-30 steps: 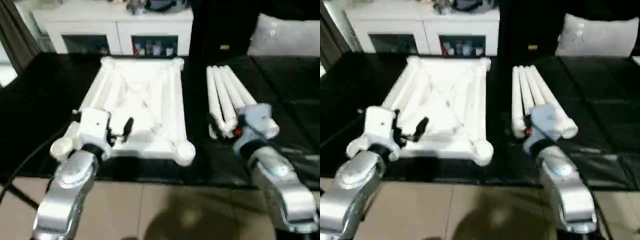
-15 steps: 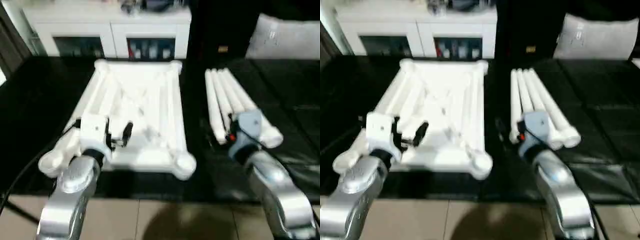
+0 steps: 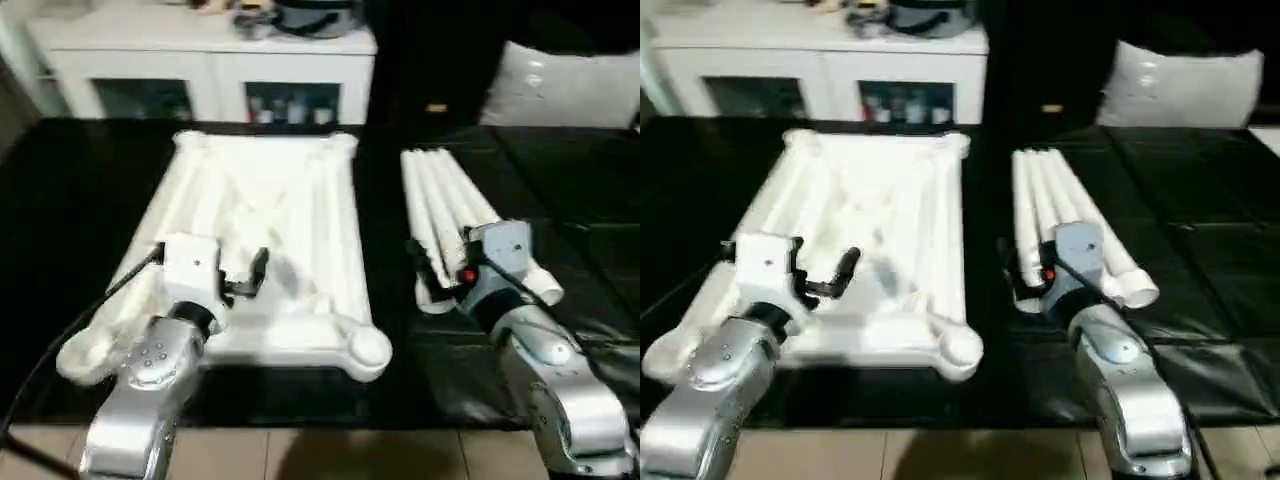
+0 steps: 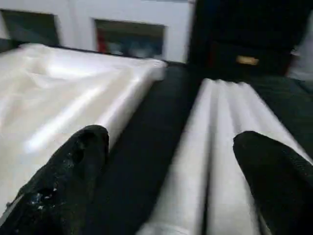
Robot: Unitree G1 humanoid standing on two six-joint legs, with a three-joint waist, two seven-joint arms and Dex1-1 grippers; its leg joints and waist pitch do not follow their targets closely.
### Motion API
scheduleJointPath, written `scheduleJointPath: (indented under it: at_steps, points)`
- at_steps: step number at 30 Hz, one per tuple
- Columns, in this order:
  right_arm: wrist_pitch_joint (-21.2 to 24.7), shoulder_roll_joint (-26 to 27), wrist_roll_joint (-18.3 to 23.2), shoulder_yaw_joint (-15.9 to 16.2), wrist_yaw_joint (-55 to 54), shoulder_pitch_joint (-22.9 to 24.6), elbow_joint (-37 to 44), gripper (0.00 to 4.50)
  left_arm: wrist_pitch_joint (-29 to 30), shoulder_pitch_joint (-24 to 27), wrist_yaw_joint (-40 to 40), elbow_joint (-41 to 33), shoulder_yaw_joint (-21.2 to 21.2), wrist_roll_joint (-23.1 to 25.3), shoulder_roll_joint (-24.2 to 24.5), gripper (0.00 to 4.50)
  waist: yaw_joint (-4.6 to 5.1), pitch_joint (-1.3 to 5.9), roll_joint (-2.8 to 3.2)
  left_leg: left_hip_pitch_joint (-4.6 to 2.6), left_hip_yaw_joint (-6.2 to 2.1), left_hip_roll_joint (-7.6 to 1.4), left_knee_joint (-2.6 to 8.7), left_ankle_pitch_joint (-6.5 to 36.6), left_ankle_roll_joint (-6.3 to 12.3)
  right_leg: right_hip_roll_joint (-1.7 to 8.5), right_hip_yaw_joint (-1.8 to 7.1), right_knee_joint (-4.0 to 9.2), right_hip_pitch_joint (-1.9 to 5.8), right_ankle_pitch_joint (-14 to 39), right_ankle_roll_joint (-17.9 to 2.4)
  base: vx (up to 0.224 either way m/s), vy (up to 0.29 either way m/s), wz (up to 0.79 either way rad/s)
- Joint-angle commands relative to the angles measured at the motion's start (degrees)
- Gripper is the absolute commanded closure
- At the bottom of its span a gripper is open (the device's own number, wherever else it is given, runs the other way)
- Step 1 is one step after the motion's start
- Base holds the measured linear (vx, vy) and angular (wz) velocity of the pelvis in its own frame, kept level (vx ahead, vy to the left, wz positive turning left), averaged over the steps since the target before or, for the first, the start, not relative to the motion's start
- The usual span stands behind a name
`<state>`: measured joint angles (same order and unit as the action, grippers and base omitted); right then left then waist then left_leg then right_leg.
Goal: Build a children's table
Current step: Move to table
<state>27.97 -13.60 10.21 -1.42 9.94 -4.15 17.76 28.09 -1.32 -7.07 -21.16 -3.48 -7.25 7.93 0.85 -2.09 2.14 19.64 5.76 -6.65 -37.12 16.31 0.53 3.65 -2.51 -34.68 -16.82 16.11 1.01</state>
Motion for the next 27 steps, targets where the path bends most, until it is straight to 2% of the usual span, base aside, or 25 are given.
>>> scheduleJointPath:
  at_steps: [1,2,3,4,5,6,7,8,9,10,11,12,13,14,15,16,18,20,21,22,23,24,25,26,27]
  points:
    - [-0.21,-0.16,-0.21,-0.43,0.27,-0.53,0.17,0.00,-0.81,-0.29,0.49,0.89,0.18,0.48,0.12,0.09,-2.06,3.80,-0.60,4.47,-0.31,-1.84,2.40,-8.68,11.57,4.97,3.79,4.77,6.51,-1.74,-14.75,0.054,0.012,0.03]
    - [-0.21,-0.16,-0.21,-0.43,0.27,-0.53,0.17,0.00,-0.81,-0.29,0.49,0.89,0.18,0.48,0.12,0.09,-1.72,3.80,-0.35,3.88,-0.46,-1.99,3.13,-11.13,11.82,3.25,2.53,4.07,5.80,-2.80,-14.32,0.092,0.005,0.01]
    - [-0.19,-0.43,-0.31,-0.27,0.70,-0.74,0.00,0.00,-0.84,-0.45,0.54,0.98,0.13,0.50,0.02,0.09,-0.84,4.08,0.51,-0.89,-2.10,-3.18,4.51,-16.09,14.52,0.20,-0.15,1.90,2.39,-4.54,-12.81,0.135,0.011,0.04]
    - [-0.21,-0.73,-0.46,-0.04,1.06,-0.95,-0.24,0.00,-0.84,-0.62,0.60,1.08,0.10,0.53,-0.02,0.09,1.36,4.23,1.05,-7.67,-6.86,-6.93,4.81,-20.98,22.47,-0.49,-1.68,-1.91,-4.48,0.08,-9.02,0.135,0.011,0.04]
    - [-0.28,-0.87,-0.58,0.08,1.28,-1.15,-0.51,0.00,-0.92,-0.77,0.71,1.20,0.04,0.79,0.09,0.09,1.68,4.51,0.94,-10.06,-8.90,-8.94,4.73,-23.06,26.66,0.45,-1.29,-3.54,-7.16,3.74,-5.80,0.136,0.002,0.10]
    - [-0.25,-0.99,-0.63,0.12,1.42,-1.46,-0.94,0.00,-0.94,-0.90,0.84,1.36,-0.01,1.08,0.21,0.09,1.24,3.60,-0.03,-8.75,-9.06,-10.67,5.15,-21.25,29.76,2.31,0.36,-5.03,-8.36,4.47,-0.99,0.067,-0.026,0.15]
    - [-0.24,-1.13,-0.62,0.11,1.49,-1.67,-1.14,0.00,-1.39,-0.94,0.88,1.47,0.04,1.22,0.11,0.09,0.40,2.96,-1.13,-5.79,-6.03,-8.25,4.07,-21.59,26.60,4.15,2.43,-2.34,-7.80,-3.15,-1.08,0.067,-0.026,0.15]
    - [-0.23,-1.24,-0.61,0.12,1.54,-1.80,-1.25,0.00,-1.72,-0.95,0.90,1.53,0.09,1.30,0.02,0.09,-0.01,3.24,-2.35,-3.57,-3.66,-4.73,2.19,-19.23,22.50,5.29,3.78,0.70,-5.58,-8.79,-1.90,0.036,-0.058,0.18]
    - [-0.23,-1.31,-0.61,0.12,1.58,-1.87,-1.31,0.00,-1.94,-0.96,0.92,1.57,0.12,1.35,-0.05,0.09,-1.63,4.03,-4.12,2.01,-0.79,1.36,-1.13,-15.25,15.98,6.75,7.87,0.81,0.86,-21.35,-5.04,0.039,-0.073,0.13]
    - [0.15,-1.59,-0.53,0.30,1.92,-2.04,-1.29,0.00,-1.63,-1.08,0.64,1.59,0.07,1.33,0.02,0.09,-2.90,3.89,-3.83,4.17,-1.69,-0.65,0.04,-13.32,9.46,8.70,7.93,-0.37,3.03,-39.68,-7.55,0.039,-0.073,0.13]
    - [0.40,-1.89,-0.52,0.48,2.26,-2.21,-1.28,0.00,-1.35,-1.26,0.41,1.66,-0.04,1.42,0.19,0.09,-2.92,3.75,-3.86,4.14,-1.63,-0.97,1.28,-15.34,6.35,7.05,6.42,-1.36,2.42,-47.80,-7.16,0.023,-0.071,-0.01]
    - [0.86,-1.94,-0.25,0.51,2.61,-2.28,-1.02,0.00,-2.04,-1.50,0.16,1.92,-0.11,1.76,0.55,0.09,-2.95,3.58,-2.99,3.01,-1.40,-1.24,2.24,-18.24,1.98,4.06,4.46,-1.99,1.37,-53.09,-7.07,-0.013,-0.060,0.00]
    - [0.98,-1.94,-0.18,0.50,2.70,-2.30,-0.95,0.00,-2.27,-1.56,0.10,2.00,-0.12,1.86,0.65,0.09,-2.96,3.60,-2.56,2.24,-1.40,-1.62,2.33,-18.33,0.95,3.39,4.11,-1.84,0.80,-51.78,-7.42,-0.013,-0.060,0.00]
    - [1.11,-1.84,-0.06,0.47,2.71,-2.23,-0.81,0.00,-2.28,-1.83,-0.21,2.28,-0.23,2.03,1.06,0.09,-2.62,2.99,-1.48,1.31,-2.09,-3.51,3.59,-13.93,-1.14,3.11,3.30,-0.90,-0.02,-35.20,-9.89,0.000,0.000,0.00]
    - [1.17,-1.79,0.01,0.46,2.70,-2.20,-0.77,0.00,-2.22,-2.01,-0.45,2.50,-0.28,2.11,1.33,0.09,-2.54,2.77,-1.25,0.90,-2.19,-4.06,4.03,-10.28,-1.93,3.17,3.02,-0.17,-0.25,-27.11,-10.88,-0.074,-0.001,-0.04]
    - [1.44,-1.28,0.26,0.28,2.14,-2.04,-0.70,0.00,-2.33,-2.56,-1.42,2.99,-0.62,2.16,2.00,0.09,-2.49,2.08,-0.89,0.04,-2.00,-4.68,4.72,-1.60,-2.94,3.46,3.15,0.91,-0.96,-13.11,-12.76,-0.074,-0.001,-0.04]
    - [1.49,-0.79,0.29,0.29,1.45,-1.69,-0.41,0.00,-3.24,-3.04,-2.28,3.52,-1.58,3.26,2.87,0.09,-2.39,1.52,-0.64,-0.17,-1.91,-5.08,5.62,7.38,-3.70,3.75,3.52,1.88,-1.19,-0.19,-13.63,-0.100,0.020,0.03]
    - [1.50,-0.59,0.24,0.40,1.23,-1.46,-0.12,0.00,-3.22,-3.10,-2.39,3.63,-1.81,3.49,2.87,0.09,-1.66,1.19,-0.33,-0.79,-3.00,-6.37,6.69,15.08,-5.96,2.36,2.72,2.22,-1.93,5.04,-12.06,-0.093,0.016,0.03]
    - [1.60,-0.42,0.19,0.42,1.09,-1.26,0.14,0.00,-2.96,-3.05,-2.31,3.68,-1.87,3.35,2.71,0.09,-0.81,1.09,0.08,-1.59,-4.65,-8.30,8.14,18.21,-5.46,1.16,1.57,1.52,-2.45,4.50,-12.06,-0.064,-0.016,0.05]
    - [1.72,-0.31,0.17,0.38,1.00,-1.23,0.24,0.00,-2.78,-3.06,-2.26,3.76,-1.83,3.11,2.55,0.09,-0.44,0.77,1.18,-2.05,-6.34,-11.37,10.34,22.07,-3.44,0.94,0.27,-0.02,-3.10,4.96,-11.60,-0.064,-0.016,0.05]
    - [1.92,-0.20,0.05,0.29,0.89,-1.17,0.36,0.00,-2.46,-3.02,-2.21,3.90,-1.60,2.44,2.19,0.09,0.01,0.60,1.20,-1.90,-6.59,-12.76,11.49,24.71,-2.66,0.94,-0.40,-1.01,-3.16,4.79,-10.97,-0.062,-0.063,0.09]
    - [2.03,-0.19,-0.03,0.18,0.87,-1.13,0.43,0.00,-2.01,-3.02,-2.33,3.99,-1.58,2.19,2.33,0.09,0.64,1.10,1.23,-1.80,-7.26,-13.60,12.12,23.95,0.79,1.52,-0.57,-2.96,-2.98,3.22,-10.06,-0.045,-0.113,0.01]
    - [2.07,-0.30,-0.15,0.07,0.89,-1.11,0.47,0.00,-1.68,-3.01,-2.88,3.96,-1.52,1.68,2.57,0.09,1.04,1.53,0.38,-1.50,-6.52,-12.30,11.00,19.82,5.34,2.54,0.14,-2.28,-2.94,2.49,-11.02,-0.045,-0.113,0.01]
    - [2.04,-0.52,-0.29,-0.05,0.99,-1.12,0.49,0.00,-1.32,-3.05,-3.59,3.89,-1.63,1.40,3.06,0.09,0.62,1.39,-0.03,-0.53,-4.75,-10.00,9.50,18.04,6.91,3.45,1.05,0.18,-2.71,4.00,-13.28,-0.056,-0.165,-0.02]
    - [2.11,-0.66,-0.26,-0.20,1.07,-1.24,0.45,0.00,-1.11,-3.15,-4.24,3.92,-1.76,1.52,3.52,0.09,-0.16,1.99,-2.36,1.03,0.90,-0.98,1.31,12.98,5.80,4.97,2.53,6.71,-1.85,17.69,-15.81,-0.041,-0.188,-0.04]
